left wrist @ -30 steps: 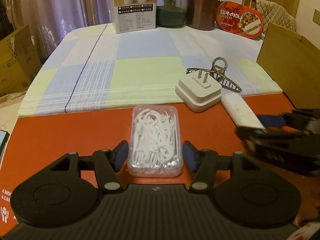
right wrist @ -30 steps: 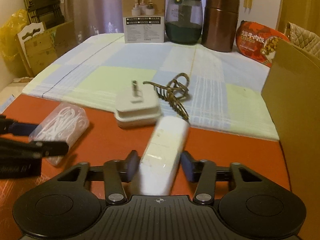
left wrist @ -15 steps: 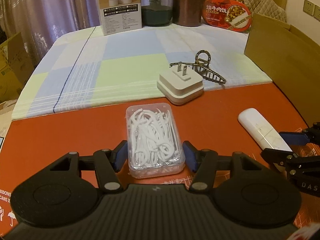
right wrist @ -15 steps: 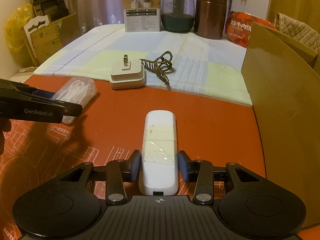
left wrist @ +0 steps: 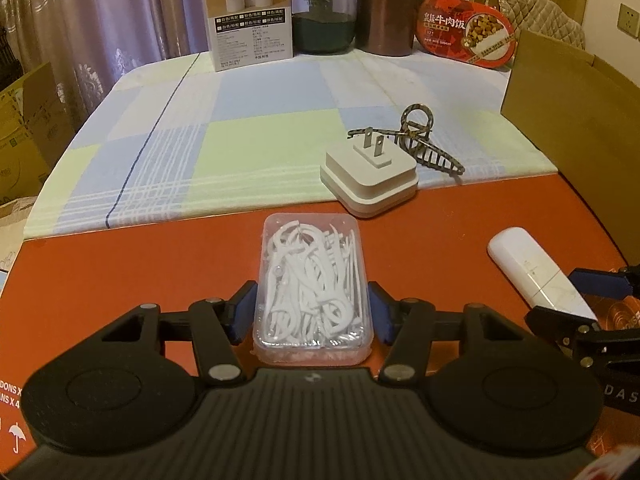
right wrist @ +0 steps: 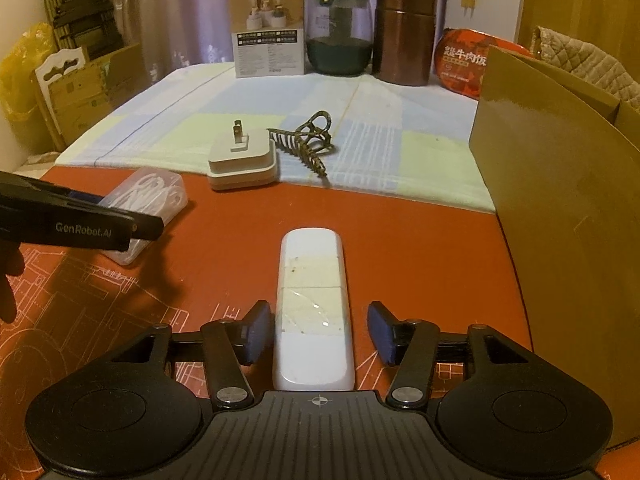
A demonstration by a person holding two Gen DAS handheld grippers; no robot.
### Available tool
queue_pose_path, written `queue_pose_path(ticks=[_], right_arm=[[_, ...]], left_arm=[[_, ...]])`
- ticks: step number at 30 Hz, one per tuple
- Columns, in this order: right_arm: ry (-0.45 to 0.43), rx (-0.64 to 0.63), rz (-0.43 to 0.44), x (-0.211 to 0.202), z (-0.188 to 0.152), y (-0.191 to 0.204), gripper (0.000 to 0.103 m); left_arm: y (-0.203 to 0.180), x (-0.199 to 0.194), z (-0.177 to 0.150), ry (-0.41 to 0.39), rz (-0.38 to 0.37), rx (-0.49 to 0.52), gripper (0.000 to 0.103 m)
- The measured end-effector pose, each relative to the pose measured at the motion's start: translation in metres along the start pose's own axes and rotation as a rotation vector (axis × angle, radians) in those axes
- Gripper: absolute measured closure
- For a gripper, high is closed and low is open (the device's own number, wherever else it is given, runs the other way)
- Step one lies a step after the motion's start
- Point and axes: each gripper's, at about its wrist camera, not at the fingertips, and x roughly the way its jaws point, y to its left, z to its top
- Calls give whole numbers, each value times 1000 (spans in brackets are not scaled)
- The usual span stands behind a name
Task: Organize rigid objects
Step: 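Grasp the white remote with the right gripper while the left holds the clear box, then carry the clear box and white remote over the cardboard box with both grippers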
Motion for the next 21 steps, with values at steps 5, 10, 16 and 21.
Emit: queue_pose_path(ticks=[5, 10, 16, 21], right_arm=[[-9, 6, -9, 0, -1, 1, 52], [-19, -3, -13, 2, -2, 4, 53], [-24, -13, -6, 2, -2, 7, 65], [-21, -2, -6, 2, -1, 7, 66]], left_arm=[[0, 2, 0, 2, 2, -3, 49], [1, 3, 0, -1, 3, -12, 49], [2, 4, 1, -6, 6, -17, 49], [2, 4, 1, -7, 7, -18, 50]])
